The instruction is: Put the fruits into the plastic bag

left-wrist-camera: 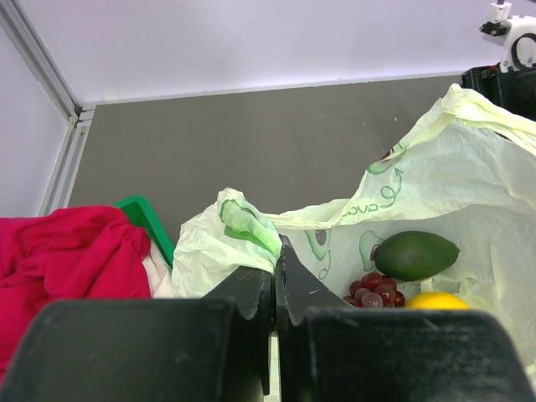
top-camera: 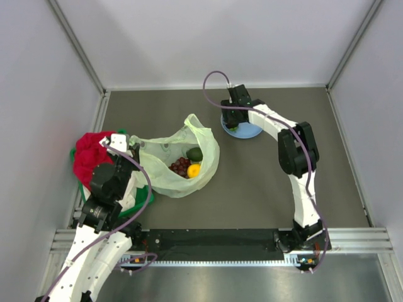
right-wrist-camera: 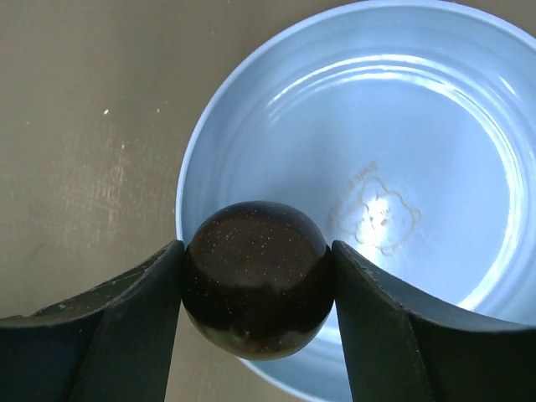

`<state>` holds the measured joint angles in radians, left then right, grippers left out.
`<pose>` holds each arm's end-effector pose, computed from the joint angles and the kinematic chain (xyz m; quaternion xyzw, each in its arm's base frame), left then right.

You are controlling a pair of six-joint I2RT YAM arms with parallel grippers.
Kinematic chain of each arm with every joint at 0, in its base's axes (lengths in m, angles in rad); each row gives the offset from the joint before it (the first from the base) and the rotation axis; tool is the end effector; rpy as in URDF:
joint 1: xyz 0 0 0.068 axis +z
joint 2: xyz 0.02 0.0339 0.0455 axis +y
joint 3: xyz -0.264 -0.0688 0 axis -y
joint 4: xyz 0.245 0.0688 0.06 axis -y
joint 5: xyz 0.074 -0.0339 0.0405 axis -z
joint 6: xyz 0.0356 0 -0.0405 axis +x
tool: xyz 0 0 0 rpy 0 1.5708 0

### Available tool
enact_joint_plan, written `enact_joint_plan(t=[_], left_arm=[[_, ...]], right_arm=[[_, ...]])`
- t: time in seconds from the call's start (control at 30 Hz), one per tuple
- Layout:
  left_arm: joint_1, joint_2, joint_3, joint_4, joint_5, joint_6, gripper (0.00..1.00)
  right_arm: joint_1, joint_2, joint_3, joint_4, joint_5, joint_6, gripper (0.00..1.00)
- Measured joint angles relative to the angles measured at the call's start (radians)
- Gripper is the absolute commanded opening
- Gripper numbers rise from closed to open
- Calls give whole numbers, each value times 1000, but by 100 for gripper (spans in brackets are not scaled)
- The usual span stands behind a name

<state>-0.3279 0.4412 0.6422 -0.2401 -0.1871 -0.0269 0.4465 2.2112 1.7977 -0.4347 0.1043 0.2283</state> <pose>0.1141 -0.0318 0.3297 0.0436 0.7192 -0.0555 0.6912 0.4513 0.2119 0.1996 -0.0834 0.9306 0.0708 0.3492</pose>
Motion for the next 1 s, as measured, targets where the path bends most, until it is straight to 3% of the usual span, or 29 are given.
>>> enact_joint_plan(t=[0.47,1.0], left_arm=[[0,0,0,0,0,0,0],[0,0,0,0,0,0,0]], right_arm=[[0,-305,-196,57,-15,4,45],[58,-600,-267,91,-18,-2,45]])
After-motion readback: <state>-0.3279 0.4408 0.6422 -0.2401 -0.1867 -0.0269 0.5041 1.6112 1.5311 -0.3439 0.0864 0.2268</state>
